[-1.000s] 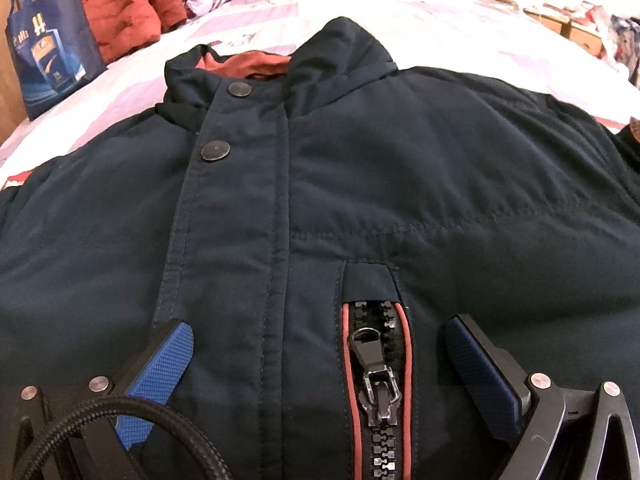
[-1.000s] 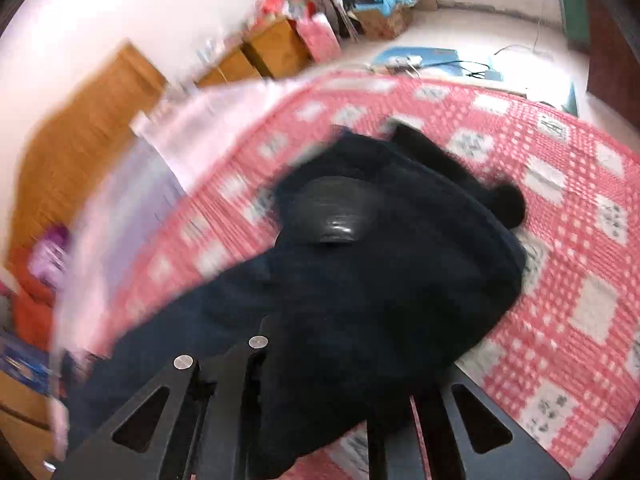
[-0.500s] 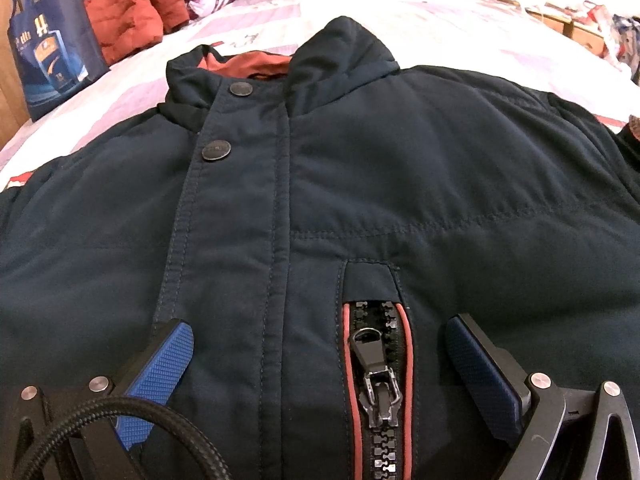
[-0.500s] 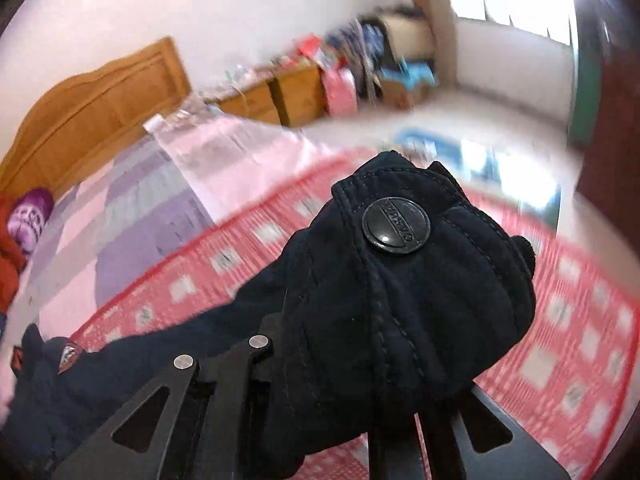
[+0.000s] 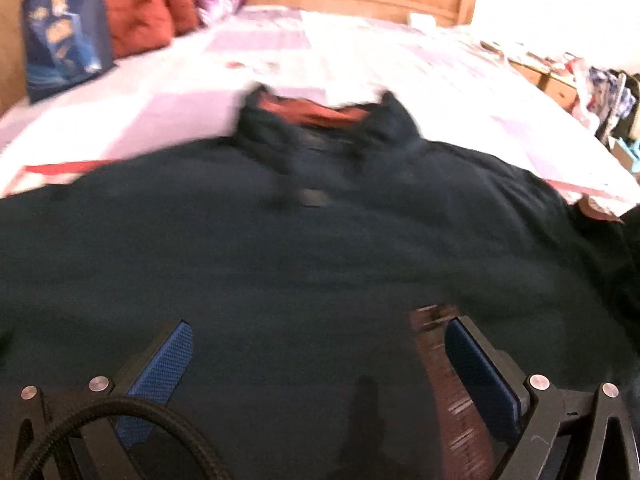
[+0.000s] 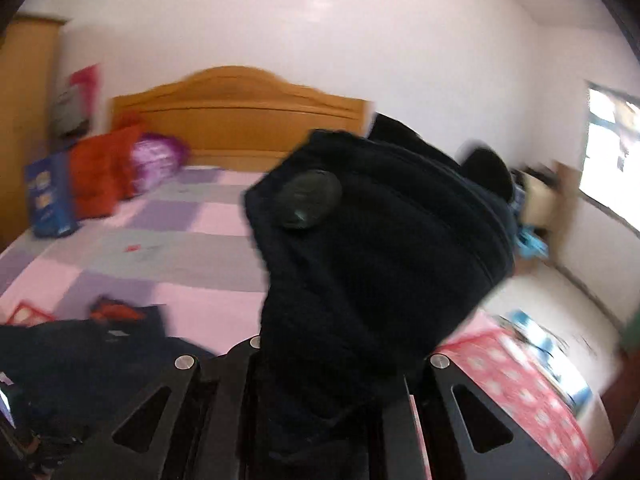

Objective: Fold large clothes

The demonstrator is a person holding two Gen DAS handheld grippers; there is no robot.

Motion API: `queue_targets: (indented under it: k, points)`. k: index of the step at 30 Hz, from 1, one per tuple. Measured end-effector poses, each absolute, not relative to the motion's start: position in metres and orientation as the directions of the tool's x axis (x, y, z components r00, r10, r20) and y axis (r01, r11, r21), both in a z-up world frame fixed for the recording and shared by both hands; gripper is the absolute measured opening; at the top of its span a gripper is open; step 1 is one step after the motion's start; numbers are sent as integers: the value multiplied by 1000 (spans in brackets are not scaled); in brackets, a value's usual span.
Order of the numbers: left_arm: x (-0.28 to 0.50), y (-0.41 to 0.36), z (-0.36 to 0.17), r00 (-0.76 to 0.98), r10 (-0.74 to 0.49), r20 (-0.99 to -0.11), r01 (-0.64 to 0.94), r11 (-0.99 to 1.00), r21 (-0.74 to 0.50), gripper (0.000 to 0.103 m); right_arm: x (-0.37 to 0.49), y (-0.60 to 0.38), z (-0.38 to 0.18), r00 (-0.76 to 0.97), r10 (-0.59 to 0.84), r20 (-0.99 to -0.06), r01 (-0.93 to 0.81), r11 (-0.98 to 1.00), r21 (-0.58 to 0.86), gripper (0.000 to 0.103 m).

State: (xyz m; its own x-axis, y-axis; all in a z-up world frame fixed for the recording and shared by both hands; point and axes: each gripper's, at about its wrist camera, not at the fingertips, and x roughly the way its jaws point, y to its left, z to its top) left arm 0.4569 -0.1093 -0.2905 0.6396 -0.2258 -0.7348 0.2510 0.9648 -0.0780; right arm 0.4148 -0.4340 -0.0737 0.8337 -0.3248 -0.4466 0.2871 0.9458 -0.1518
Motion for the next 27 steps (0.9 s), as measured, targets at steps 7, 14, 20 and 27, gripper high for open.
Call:
queue_targets:
  k: [7,14,20,27]
  points:
    - [451,12,-308,633,-111,-766,141,990,-27,103,508,-239,-171,818,-72,-571,-51,979,-197,12]
    - [441,63,-347,610,-126,-783,45,991,-125,103,529,-152,-278,704,6,-710,-227,950,-216,12]
    - [439,59,-349,626,-144,-766,59,989,-138,103,538,-131,-306,669,-19,-743,-218,951,-221,12]
    - [441,56,-350,616,-136,-776,64,990,-122,103,563,-124,-328,571,-37,-820,-213,958,-191,18]
